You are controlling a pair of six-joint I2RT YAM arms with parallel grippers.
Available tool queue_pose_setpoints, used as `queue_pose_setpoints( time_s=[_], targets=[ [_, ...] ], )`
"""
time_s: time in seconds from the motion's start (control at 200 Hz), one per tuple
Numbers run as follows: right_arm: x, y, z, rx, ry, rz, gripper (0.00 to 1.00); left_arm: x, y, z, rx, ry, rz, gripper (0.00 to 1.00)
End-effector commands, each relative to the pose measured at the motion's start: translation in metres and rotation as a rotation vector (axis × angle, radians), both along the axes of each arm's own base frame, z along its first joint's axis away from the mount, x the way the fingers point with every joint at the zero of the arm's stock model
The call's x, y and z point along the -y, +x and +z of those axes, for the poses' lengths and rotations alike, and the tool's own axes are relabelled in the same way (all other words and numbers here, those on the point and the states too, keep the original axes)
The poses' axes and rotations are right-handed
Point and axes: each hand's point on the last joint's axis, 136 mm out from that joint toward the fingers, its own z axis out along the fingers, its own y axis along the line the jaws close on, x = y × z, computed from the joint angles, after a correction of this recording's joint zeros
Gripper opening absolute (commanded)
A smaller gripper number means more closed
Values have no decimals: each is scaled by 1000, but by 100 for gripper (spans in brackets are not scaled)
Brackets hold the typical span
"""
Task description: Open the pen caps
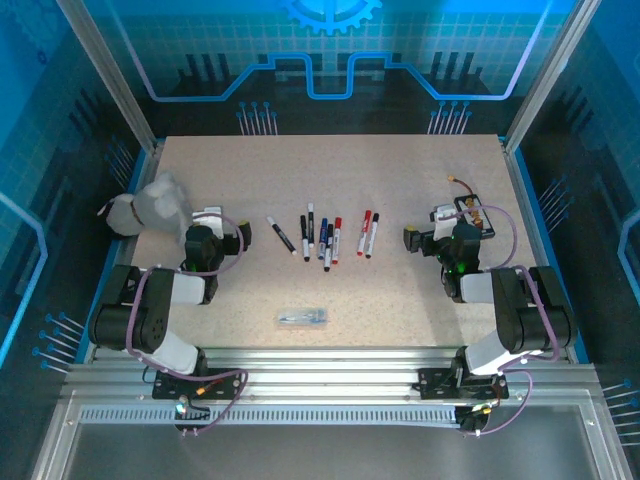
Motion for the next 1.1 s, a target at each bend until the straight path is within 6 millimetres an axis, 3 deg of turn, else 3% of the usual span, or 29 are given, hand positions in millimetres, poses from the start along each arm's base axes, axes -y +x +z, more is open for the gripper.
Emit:
queue_pose_setpoints(
  time_s=[0.0,0.565,0.731,0.881,0.956,1.096],
  targets=[
    [-2,7,8,25,-15,-3,100,2,6,7,19,6,-25,99],
    [-1,7,7,22,-14,-6,100,1,6,7,18,-9,-38,99],
    [0,9,13,6,-8,-7,100,-19,12,29,-55,-4,90,99],
    [17,15,26,-85,-52,-139,100,-29,17,44,-97,-9,150,99],
    [29,17,30,-206,-17,-246,100,-46,20,52,-152,-120,277,100],
    [25,19,41,-270,15,-287,100,-45,34,56,-351,-264,321,99]
  ],
)
